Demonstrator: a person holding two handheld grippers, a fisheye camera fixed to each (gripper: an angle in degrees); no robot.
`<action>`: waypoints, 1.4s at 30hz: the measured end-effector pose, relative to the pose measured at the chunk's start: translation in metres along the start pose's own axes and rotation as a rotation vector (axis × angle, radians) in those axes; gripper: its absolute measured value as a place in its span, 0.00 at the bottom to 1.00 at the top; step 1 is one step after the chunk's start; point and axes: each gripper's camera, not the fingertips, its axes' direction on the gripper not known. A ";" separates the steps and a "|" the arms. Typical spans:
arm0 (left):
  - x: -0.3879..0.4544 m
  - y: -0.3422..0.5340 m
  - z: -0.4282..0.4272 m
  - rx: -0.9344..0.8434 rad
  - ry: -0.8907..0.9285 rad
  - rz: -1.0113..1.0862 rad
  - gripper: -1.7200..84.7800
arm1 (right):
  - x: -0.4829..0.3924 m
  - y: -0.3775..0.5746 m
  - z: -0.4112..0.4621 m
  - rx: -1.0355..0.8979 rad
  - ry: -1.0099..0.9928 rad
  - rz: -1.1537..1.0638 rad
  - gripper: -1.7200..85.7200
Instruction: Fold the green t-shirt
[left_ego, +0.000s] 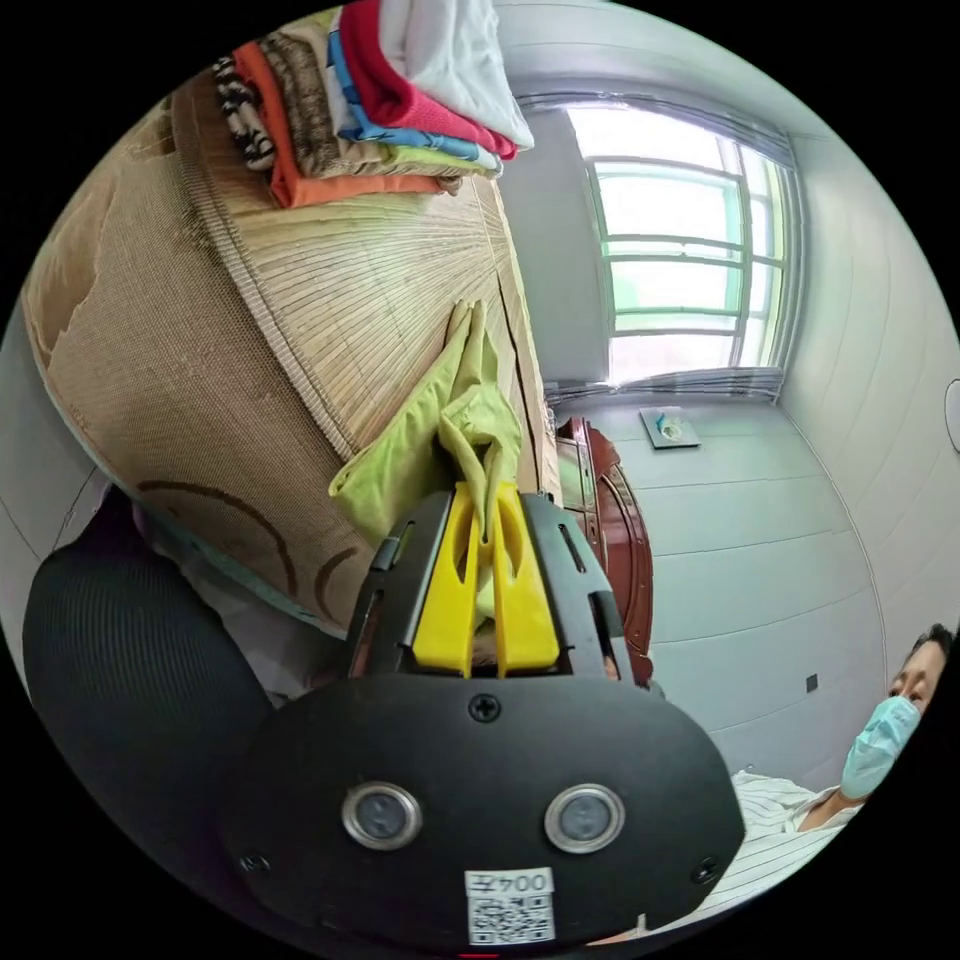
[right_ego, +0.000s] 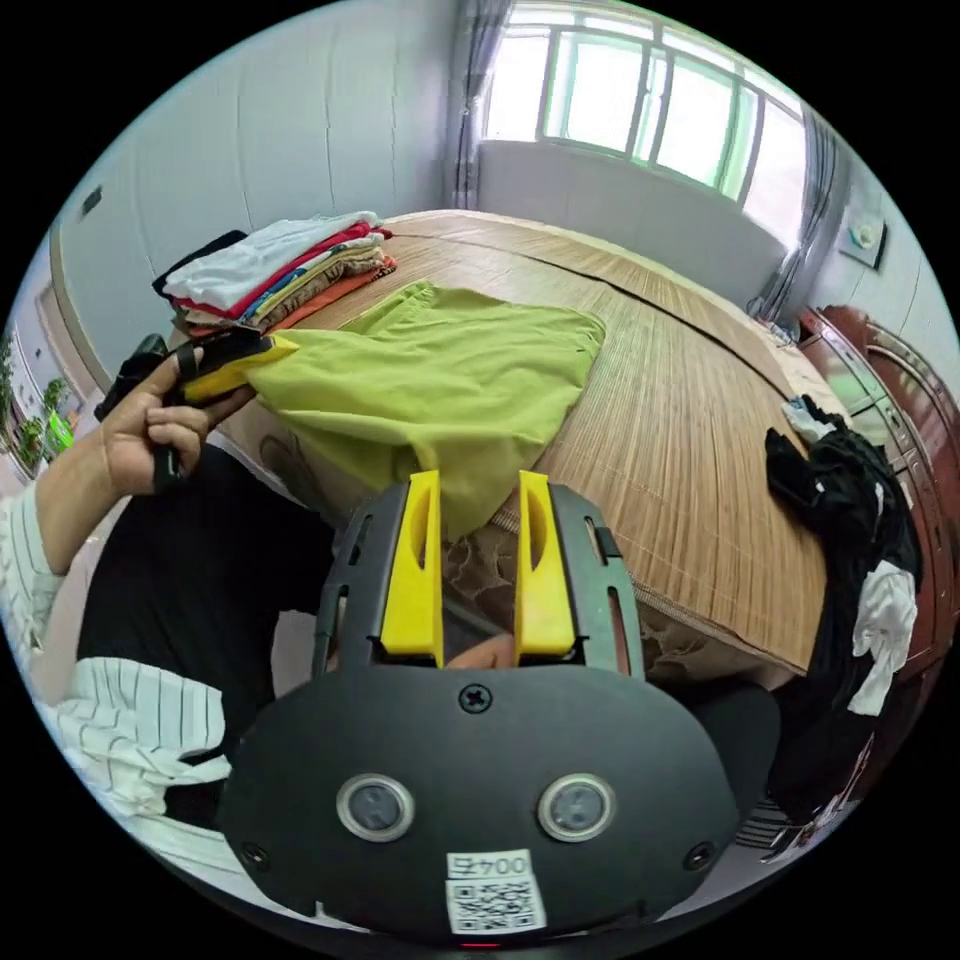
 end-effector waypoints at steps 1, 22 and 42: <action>-0.002 0.000 0.001 0.004 0.009 -0.016 0.05 | -0.008 0.001 0.001 0.009 0.019 -0.013 0.16; 0.017 0.013 0.029 0.024 -0.055 -0.006 0.06 | -0.052 0.019 0.007 0.029 0.293 -0.115 0.03; -0.012 0.103 -0.039 0.320 -0.107 -0.183 0.03 | 0.083 -0.049 -0.006 0.047 -0.122 0.086 0.04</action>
